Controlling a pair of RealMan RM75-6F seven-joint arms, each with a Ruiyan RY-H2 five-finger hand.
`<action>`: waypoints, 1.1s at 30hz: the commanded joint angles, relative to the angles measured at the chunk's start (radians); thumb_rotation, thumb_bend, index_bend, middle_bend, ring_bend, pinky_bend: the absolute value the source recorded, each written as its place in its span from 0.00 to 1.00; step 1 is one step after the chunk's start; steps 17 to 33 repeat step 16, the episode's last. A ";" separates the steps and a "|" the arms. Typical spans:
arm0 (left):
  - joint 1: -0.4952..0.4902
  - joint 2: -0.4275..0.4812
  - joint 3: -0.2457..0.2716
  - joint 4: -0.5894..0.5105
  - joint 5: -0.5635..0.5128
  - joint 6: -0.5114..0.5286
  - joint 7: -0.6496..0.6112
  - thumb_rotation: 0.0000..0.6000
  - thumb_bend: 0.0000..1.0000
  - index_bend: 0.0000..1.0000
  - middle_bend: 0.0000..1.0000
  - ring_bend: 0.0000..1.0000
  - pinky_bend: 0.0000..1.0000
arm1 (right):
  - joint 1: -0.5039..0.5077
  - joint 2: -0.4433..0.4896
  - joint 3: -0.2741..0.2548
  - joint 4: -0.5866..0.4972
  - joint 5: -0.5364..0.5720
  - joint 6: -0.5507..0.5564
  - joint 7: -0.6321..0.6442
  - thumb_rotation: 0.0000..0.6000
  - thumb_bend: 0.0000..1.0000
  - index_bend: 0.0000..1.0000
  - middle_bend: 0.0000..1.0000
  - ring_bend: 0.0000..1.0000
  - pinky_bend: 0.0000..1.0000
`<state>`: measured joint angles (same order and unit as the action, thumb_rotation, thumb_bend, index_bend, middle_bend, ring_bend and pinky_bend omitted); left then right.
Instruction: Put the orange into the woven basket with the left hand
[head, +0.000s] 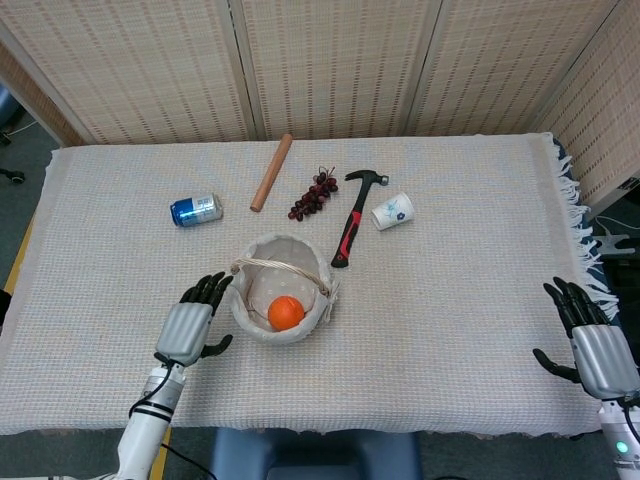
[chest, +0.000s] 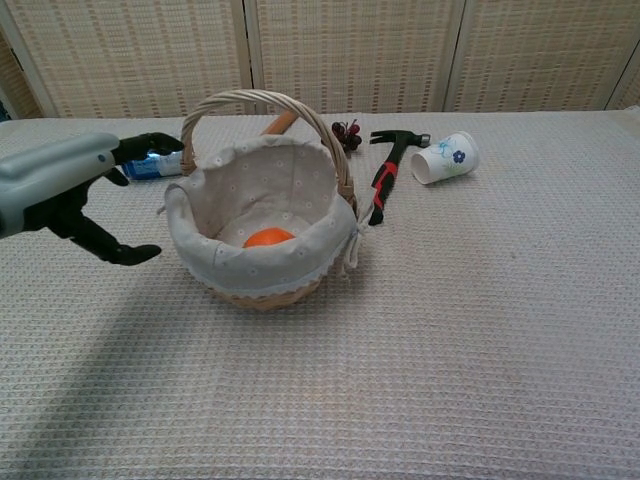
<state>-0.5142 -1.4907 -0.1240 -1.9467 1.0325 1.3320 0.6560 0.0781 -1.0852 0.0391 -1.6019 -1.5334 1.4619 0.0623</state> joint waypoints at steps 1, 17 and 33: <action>0.052 0.117 0.082 0.069 0.070 -0.009 -0.042 1.00 0.26 0.00 0.00 0.00 0.15 | 0.001 -0.004 0.001 -0.002 0.002 -0.001 -0.008 1.00 0.11 0.00 0.00 0.00 0.20; 0.210 0.199 0.227 0.288 0.285 0.039 -0.338 1.00 0.28 0.00 0.00 0.00 0.13 | -0.004 -0.027 0.013 0.001 0.017 0.016 -0.047 1.00 0.11 0.00 0.00 0.00 0.20; 0.210 0.199 0.227 0.288 0.285 0.039 -0.338 1.00 0.28 0.00 0.00 0.00 0.13 | -0.004 -0.027 0.013 0.001 0.017 0.016 -0.047 1.00 0.11 0.00 0.00 0.00 0.20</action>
